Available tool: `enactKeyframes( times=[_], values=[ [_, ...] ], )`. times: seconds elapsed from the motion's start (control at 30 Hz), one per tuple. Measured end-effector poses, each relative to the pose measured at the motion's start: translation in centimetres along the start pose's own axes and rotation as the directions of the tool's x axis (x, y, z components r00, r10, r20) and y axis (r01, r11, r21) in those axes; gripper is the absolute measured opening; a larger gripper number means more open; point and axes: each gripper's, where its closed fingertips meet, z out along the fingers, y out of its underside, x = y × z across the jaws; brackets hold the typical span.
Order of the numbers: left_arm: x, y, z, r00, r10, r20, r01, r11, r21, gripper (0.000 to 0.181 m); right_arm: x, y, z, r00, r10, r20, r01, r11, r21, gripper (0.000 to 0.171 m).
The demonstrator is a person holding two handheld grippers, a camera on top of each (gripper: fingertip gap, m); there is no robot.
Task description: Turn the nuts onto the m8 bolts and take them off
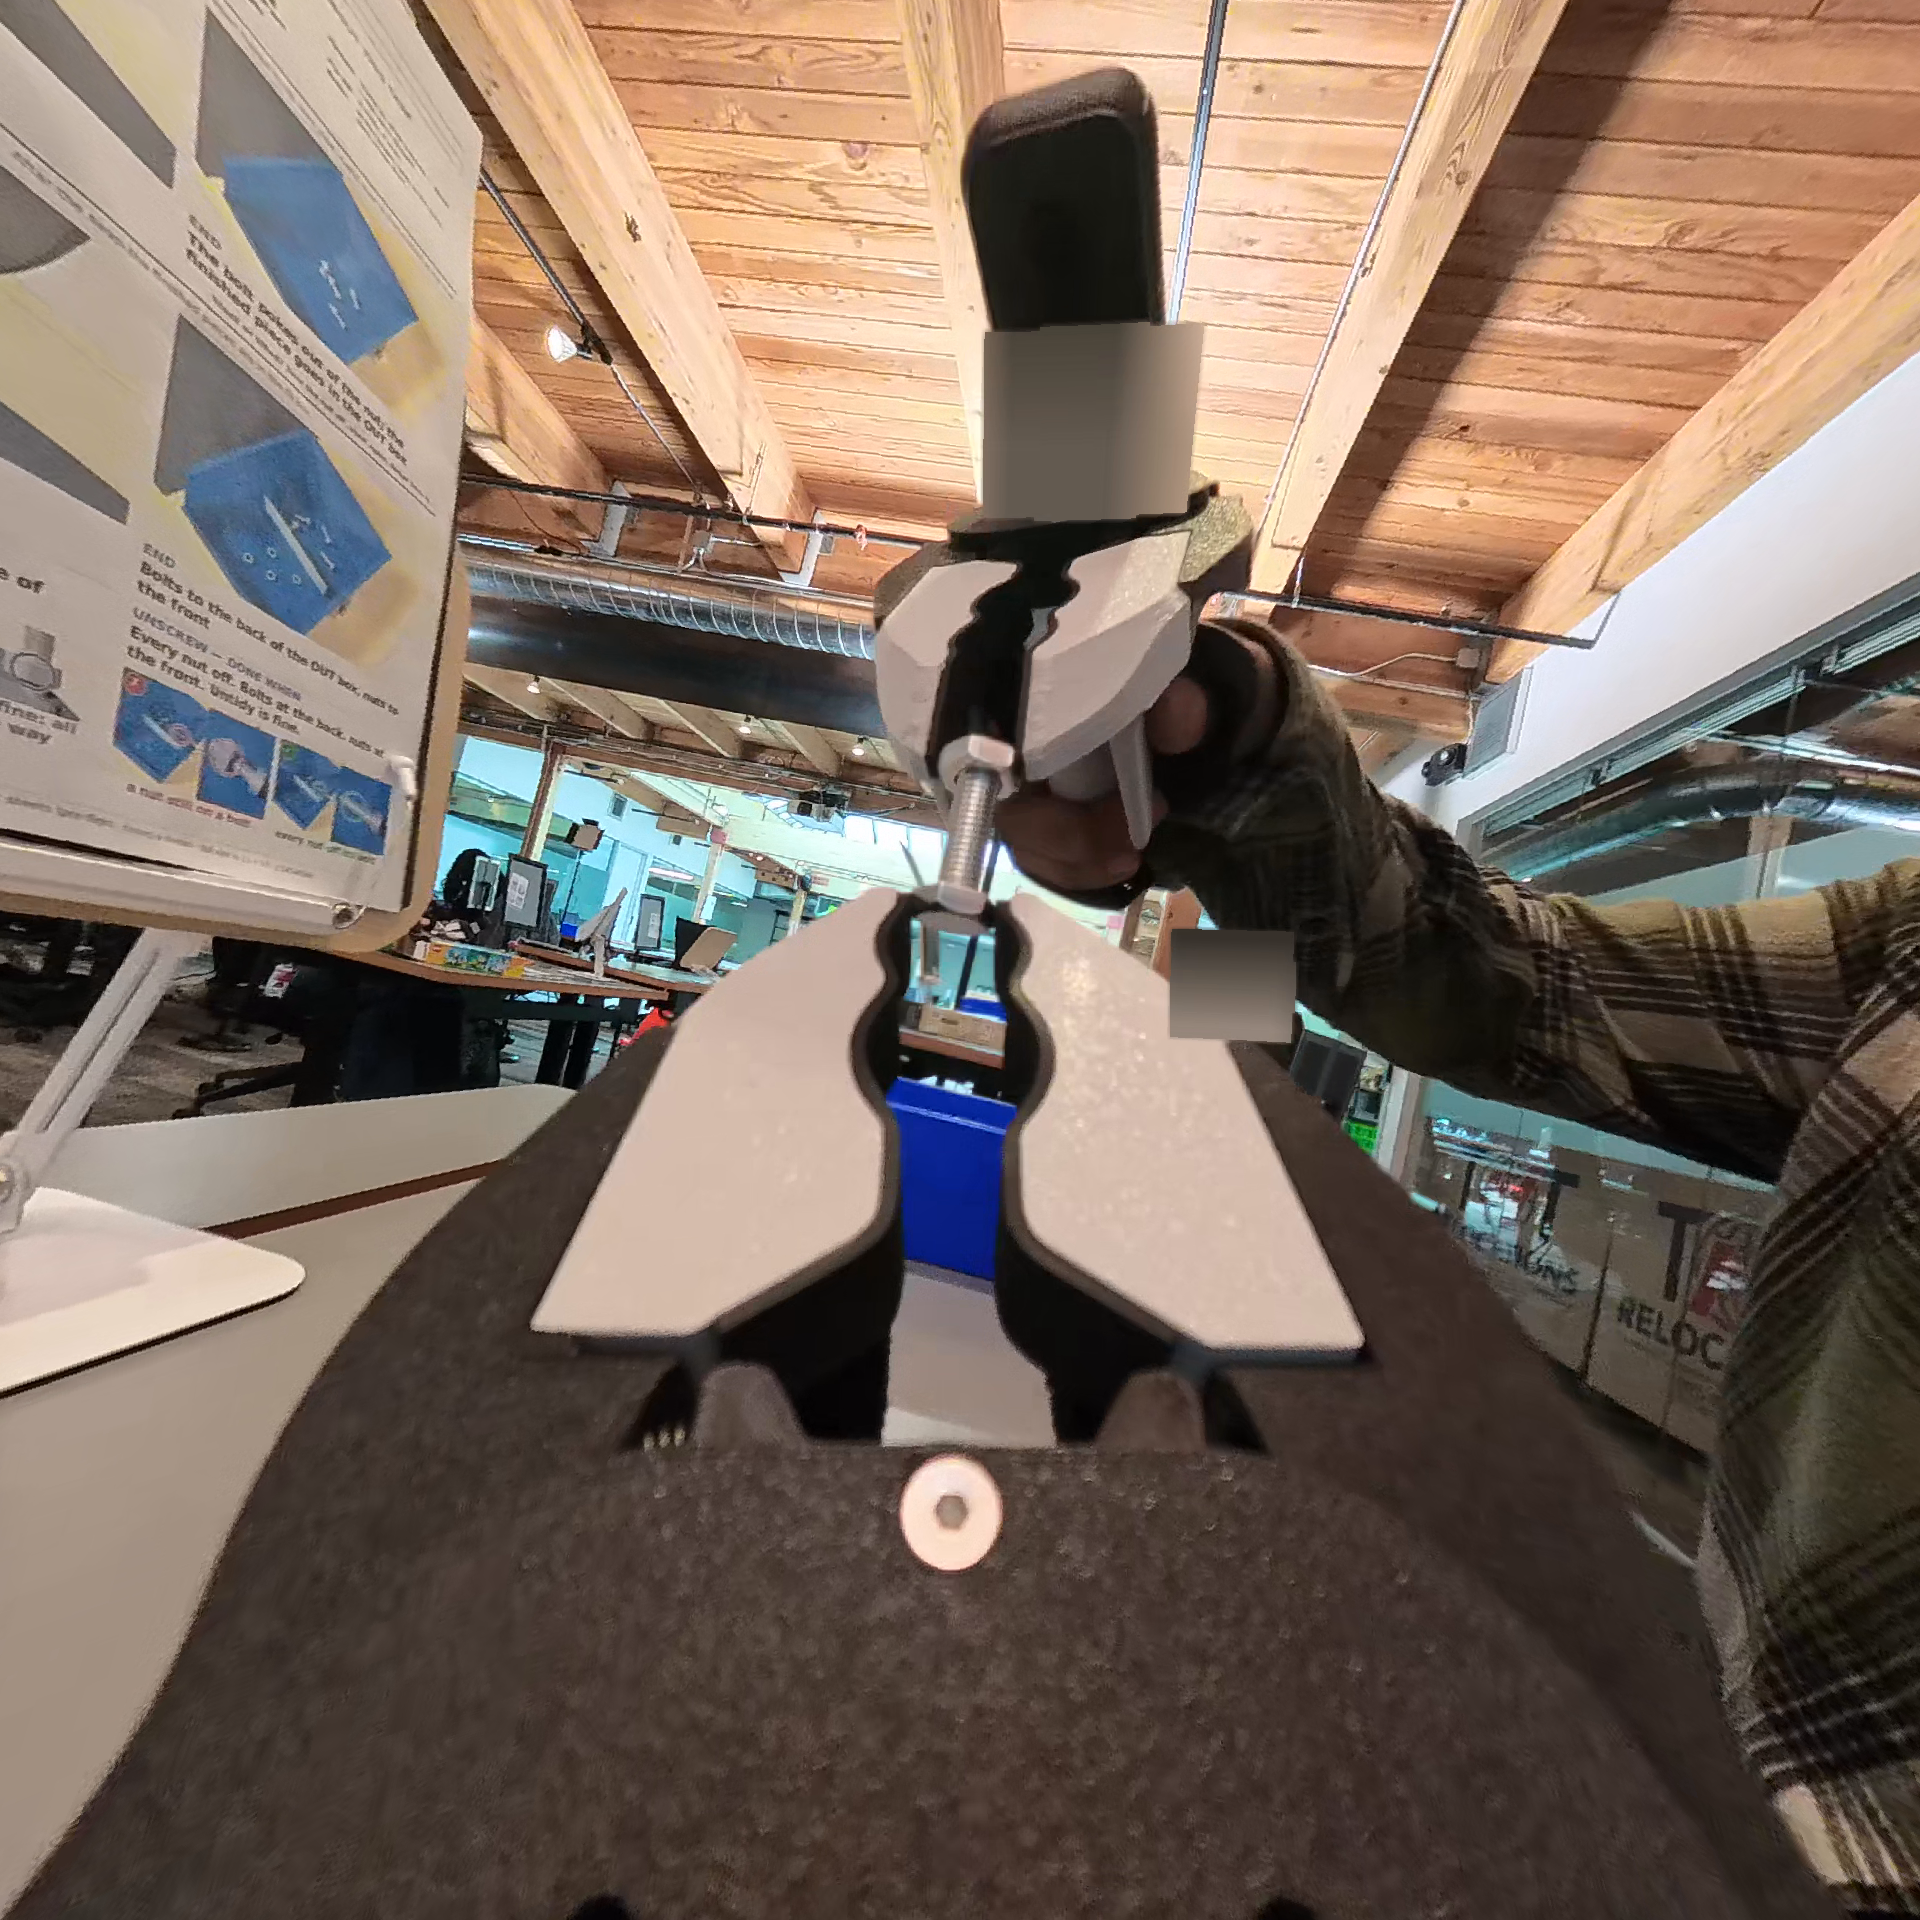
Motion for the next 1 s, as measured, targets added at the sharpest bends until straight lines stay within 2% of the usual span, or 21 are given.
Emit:
enactKeyframes(
  times=[0.2, 0.4, 0.47, 0.57, 0.67, 0.77, 1.0],
  values=[
    [0.2, 0.1, 0.1, 1.0, -0.019, -0.017, 0.019, 1.0, -0.003, 0.014, 0.2, 0.1, 0.1, 0.999, -0.037, -0.015, 0.037, 0.999, -0.006, 0.021],
    [0.4, 0.2, 0.2, 0.999, -0.036, -0.038, 0.035, 0.999, -0.007, 0.014, 0.1, 0.1, 0.1, 0.995, -0.099, -0.023, 0.098, 0.995, -0.018, 0.04],
    [0.5, 0.2, 0.2, 0.998, -0.045, -0.052, 0.044, 0.999, -0.007, 0.014, -0.1, 0.1, -0.1, 0.986, -0.167, -0.025, 0.166, 0.986, -0.029, 0.054],
    [0.7, 0.3, 0.2, 0.995, -0.058, -0.08, 0.057, 0.998, -0.018, 0.014, 0.1, 0.2, -1.2, 0.933, -0.358, -0.031, 0.357, 0.933, -0.054, 0.071],
    [1.1, 0.4, 0.4, 0.99, -0.078, -0.118, 0.075, 0.997, -0.03, 0.014, -1.0, 0.7, -2.4, 0.841, -0.538, 0.056, 0.541, 0.838, -0.075, 0.068],
    [1.7, 0.9, 0.7, 0.984, -0.094, -0.153, 0.085, 0.995, -0.06, 0.014, -1.5, 1.5, -2.9, 0.754, -0.642, 0.136, 0.656, 0.739, -0.152, 0.063],
    [2.4, 1.8, 1.0, 0.974, -0.113, -0.197, 0.091, 0.989, -0.115, 0.014, -2.4, 2.4, -2.2, 0.666, -0.686, 0.294, 0.746, 0.6, -0.29, 0.047]
  ],
)
